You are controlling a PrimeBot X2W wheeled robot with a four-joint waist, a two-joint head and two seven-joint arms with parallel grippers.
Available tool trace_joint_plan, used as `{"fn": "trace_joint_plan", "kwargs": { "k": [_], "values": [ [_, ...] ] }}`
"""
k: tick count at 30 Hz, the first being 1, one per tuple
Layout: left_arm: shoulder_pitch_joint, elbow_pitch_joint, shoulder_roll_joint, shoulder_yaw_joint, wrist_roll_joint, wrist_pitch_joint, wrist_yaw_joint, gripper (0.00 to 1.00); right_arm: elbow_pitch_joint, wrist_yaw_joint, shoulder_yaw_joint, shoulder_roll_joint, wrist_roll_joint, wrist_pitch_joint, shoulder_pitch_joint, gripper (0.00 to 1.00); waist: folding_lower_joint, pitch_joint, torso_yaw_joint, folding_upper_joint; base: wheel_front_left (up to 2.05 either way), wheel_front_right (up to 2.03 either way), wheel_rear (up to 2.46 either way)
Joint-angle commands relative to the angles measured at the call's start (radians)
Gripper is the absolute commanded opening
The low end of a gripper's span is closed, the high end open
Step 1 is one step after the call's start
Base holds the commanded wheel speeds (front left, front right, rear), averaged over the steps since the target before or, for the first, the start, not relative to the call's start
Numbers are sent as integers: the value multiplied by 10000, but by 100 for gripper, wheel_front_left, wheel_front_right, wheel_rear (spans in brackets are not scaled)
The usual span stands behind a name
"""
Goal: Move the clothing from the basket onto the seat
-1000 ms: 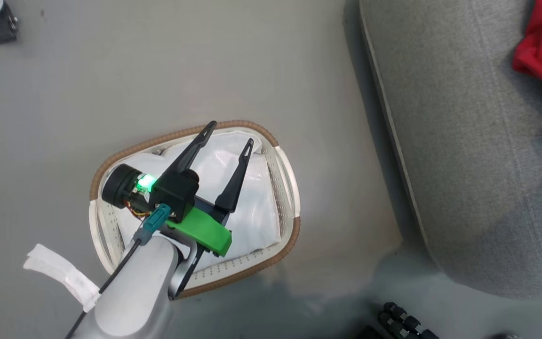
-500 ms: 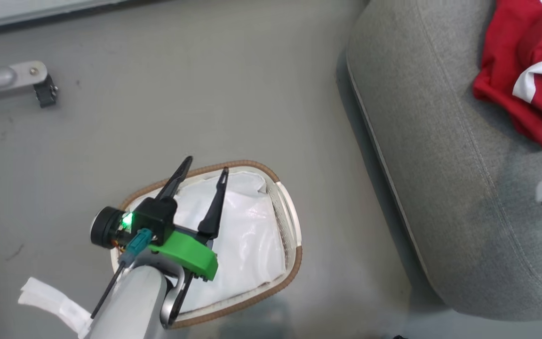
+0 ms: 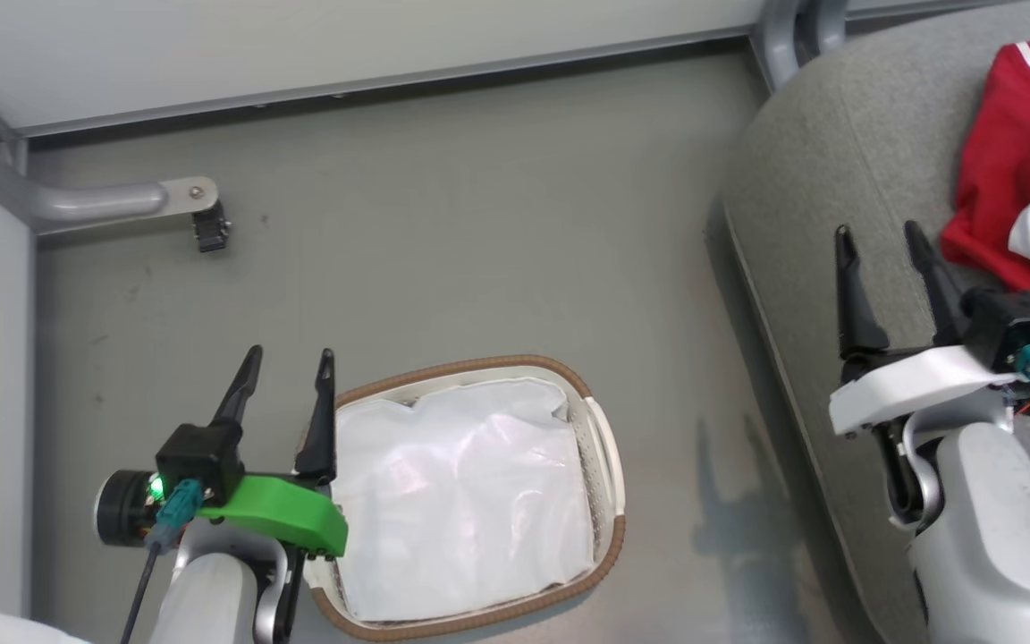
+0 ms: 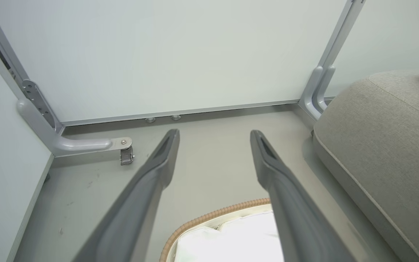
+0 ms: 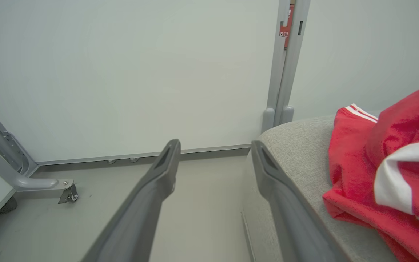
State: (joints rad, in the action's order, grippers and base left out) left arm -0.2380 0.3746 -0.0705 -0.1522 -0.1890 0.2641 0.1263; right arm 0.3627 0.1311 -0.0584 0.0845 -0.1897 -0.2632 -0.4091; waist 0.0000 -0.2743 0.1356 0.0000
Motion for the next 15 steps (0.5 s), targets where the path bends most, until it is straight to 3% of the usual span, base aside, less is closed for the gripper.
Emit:
{"fn": "trace_joint_plan", "kwargs": {
  "k": [1,15],
  "values": [
    [222,18,58,200,75,3,-55,100,-27,-9,85,-49,-62,-22,233,100,0,425,-474,0,0,0,0],
    [987,146,193,1355,358,3,-3,100,247,-9,440,-311,-193,-20,1322,100,0,1044,-1000,0,0,0,0]
  ]
}}
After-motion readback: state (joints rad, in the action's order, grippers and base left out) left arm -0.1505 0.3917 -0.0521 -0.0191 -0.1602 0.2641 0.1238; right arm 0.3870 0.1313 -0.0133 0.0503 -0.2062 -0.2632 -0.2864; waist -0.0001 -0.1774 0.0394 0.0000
